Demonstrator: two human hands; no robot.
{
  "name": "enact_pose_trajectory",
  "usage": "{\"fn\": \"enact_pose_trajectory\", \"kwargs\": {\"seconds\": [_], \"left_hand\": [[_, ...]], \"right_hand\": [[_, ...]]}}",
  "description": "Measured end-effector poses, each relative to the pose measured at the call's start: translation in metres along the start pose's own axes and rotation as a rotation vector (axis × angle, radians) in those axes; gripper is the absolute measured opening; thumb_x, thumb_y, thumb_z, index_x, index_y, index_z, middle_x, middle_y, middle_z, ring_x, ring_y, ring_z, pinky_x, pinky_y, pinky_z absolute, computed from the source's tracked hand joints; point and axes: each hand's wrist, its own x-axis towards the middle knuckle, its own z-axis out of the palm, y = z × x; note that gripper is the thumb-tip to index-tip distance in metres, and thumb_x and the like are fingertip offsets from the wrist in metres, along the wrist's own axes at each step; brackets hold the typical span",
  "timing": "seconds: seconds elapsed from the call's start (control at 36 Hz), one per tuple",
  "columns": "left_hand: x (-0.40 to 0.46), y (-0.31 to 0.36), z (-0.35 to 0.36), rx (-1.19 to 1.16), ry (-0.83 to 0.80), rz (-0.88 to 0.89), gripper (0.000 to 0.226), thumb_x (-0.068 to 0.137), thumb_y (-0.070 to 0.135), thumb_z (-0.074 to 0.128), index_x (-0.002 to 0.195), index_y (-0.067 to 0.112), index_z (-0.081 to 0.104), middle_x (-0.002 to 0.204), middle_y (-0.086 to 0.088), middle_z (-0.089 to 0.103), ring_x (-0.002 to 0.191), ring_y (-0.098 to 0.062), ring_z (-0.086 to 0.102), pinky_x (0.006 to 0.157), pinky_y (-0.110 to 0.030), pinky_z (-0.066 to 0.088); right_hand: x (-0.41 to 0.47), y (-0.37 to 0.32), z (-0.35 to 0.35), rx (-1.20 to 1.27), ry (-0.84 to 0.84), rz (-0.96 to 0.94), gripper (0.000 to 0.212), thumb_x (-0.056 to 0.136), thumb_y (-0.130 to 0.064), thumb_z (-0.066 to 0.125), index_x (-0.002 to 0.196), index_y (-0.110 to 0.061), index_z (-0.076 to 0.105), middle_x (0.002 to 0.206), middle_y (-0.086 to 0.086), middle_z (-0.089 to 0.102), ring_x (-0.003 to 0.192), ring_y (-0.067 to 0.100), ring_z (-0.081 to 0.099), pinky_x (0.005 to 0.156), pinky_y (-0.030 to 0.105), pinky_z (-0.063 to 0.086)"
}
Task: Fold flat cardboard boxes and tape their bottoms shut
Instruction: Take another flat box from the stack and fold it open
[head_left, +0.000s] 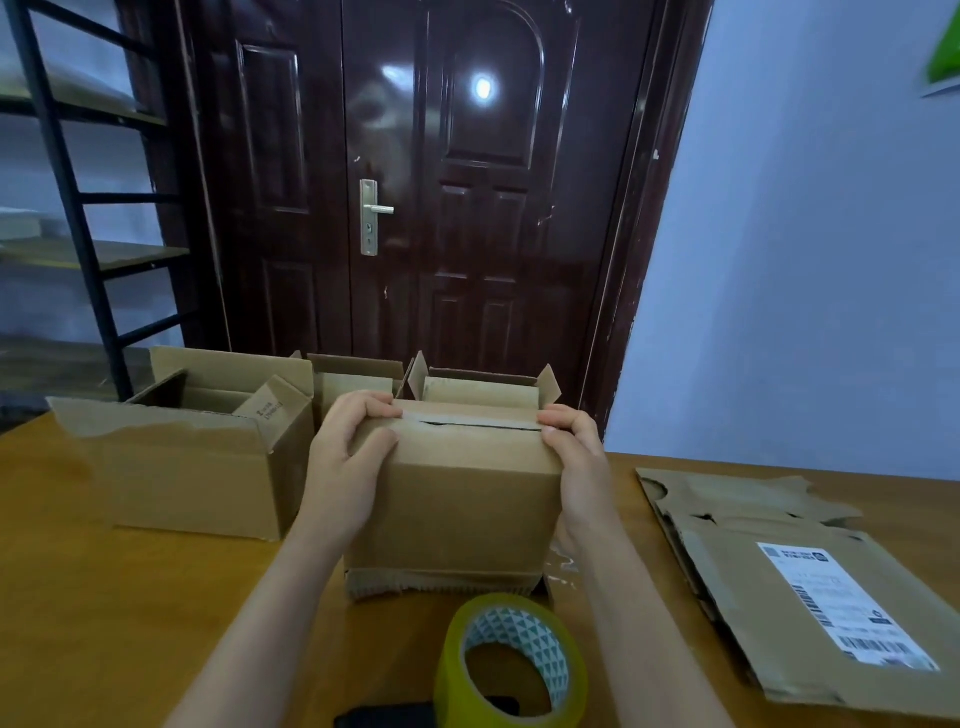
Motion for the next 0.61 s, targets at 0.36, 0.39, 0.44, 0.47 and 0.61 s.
{"fn": "enact_pose_trajectory", "kwargs": {"seconds": [0.36,0.39,0.44,0.47,0.61], "left_hand": [[0.001,0.015,0.008,0.050,-0.076,0.067,0.021,0.076,0.023,0.045,0.093,0.018,0.056,0.105,0.014,0.052,0.097,0.016,0.044,0.076,0.003,0.030],[0.000,0.014,0.008,0.041,-0.073,0.061,0.021,0.076,0.024,0.045,0.093,0.018,0.056,0.105,0.014,0.052,0.097,0.015,0.044,0.076,0.003,0.030],[-0.001,0.010,0.007,0.010,-0.065,0.035,0.021,0.076,0.025,0.045,0.093,0.019,0.056,0.107,0.013,0.051,0.100,0.013,0.045,0.079,0.000,0.031],[-0.002,0.007,0.006,-0.008,-0.060,0.015,0.020,0.076,0.025,0.045,0.092,0.019,0.055,0.108,0.012,0.051,0.100,0.013,0.045,0.080,-0.003,0.032],[-0.011,-0.003,0.004,-0.070,-0.067,-0.050,0.026,0.076,0.027,0.045,0.097,0.015,0.054,0.112,0.009,0.048,0.101,0.010,0.043,0.077,-0.002,0.033]], "right_hand": [[0.002,-0.004,-0.012,0.081,0.062,0.072,0.020,0.091,-0.008,0.043,0.096,-0.014,0.062,0.114,-0.002,0.058,0.100,0.018,0.053,0.078,0.031,0.044],[0.002,-0.004,-0.012,0.077,0.062,0.070,0.020,0.091,-0.008,0.043,0.096,-0.015,0.062,0.115,-0.001,0.058,0.101,0.018,0.053,0.079,0.032,0.044],[0.003,-0.003,-0.010,0.063,0.059,0.068,0.020,0.091,-0.008,0.044,0.093,-0.016,0.062,0.117,0.000,0.057,0.106,0.021,0.052,0.088,0.038,0.045],[0.003,-0.002,-0.008,0.050,0.055,0.067,0.020,0.090,-0.008,0.044,0.092,-0.017,0.062,0.117,0.000,0.056,0.108,0.023,0.051,0.093,0.042,0.044],[0.001,0.003,-0.003,0.004,0.061,0.029,0.020,0.090,-0.008,0.044,0.088,-0.017,0.062,0.117,-0.002,0.056,0.110,0.021,0.050,0.098,0.044,0.041]]}}
